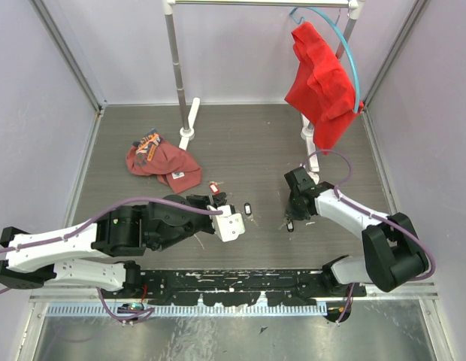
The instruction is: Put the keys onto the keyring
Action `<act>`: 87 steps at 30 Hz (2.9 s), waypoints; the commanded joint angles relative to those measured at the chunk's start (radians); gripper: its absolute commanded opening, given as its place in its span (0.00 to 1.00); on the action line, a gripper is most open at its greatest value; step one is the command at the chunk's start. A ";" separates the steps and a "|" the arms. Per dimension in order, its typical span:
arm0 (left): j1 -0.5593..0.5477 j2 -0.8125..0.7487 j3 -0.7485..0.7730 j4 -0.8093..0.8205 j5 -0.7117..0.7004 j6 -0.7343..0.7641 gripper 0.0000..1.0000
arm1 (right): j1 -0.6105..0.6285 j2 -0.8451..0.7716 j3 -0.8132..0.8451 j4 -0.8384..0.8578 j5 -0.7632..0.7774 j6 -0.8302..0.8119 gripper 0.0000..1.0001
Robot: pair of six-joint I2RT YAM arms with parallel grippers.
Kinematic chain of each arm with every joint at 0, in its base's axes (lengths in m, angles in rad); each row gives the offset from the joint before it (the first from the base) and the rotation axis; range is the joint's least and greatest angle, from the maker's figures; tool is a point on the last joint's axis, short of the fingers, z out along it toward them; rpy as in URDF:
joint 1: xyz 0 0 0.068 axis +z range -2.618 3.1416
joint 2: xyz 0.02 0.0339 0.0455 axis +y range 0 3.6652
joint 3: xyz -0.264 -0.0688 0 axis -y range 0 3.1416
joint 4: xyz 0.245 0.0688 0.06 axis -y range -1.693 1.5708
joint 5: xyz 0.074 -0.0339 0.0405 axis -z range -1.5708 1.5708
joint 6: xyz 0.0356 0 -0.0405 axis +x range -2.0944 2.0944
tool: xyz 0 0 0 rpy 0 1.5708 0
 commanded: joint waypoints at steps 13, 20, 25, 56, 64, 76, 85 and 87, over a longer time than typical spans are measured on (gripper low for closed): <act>0.001 0.008 0.038 0.012 -0.005 0.036 0.00 | -0.006 -0.478 0.311 -0.034 -0.205 -0.409 0.01; 0.000 0.036 0.092 -0.004 0.039 0.035 0.00 | -0.005 -0.459 0.541 -0.144 -0.388 -0.495 0.01; -0.001 0.053 0.133 -0.034 0.096 0.011 0.00 | -0.005 -0.494 0.551 -0.068 -0.640 -0.608 0.01; -0.033 0.054 0.205 -0.109 0.236 -0.014 0.00 | 0.208 -0.277 0.745 -0.087 -1.129 -0.867 0.01; -0.033 0.056 0.209 -0.122 0.247 -0.024 0.00 | 0.209 -0.266 0.774 -0.121 -1.198 -0.903 0.01; -0.033 0.063 0.233 -0.133 0.273 -0.027 0.00 | 0.210 -0.239 0.793 -0.188 -1.254 -0.952 0.01; -0.032 0.068 0.234 -0.133 0.276 -0.028 0.00 | 0.224 -0.213 0.811 -0.231 -1.278 -0.985 0.01; -0.033 0.070 0.237 -0.137 0.277 -0.028 0.00 | 0.227 -0.212 0.813 -0.233 -1.282 -0.987 0.01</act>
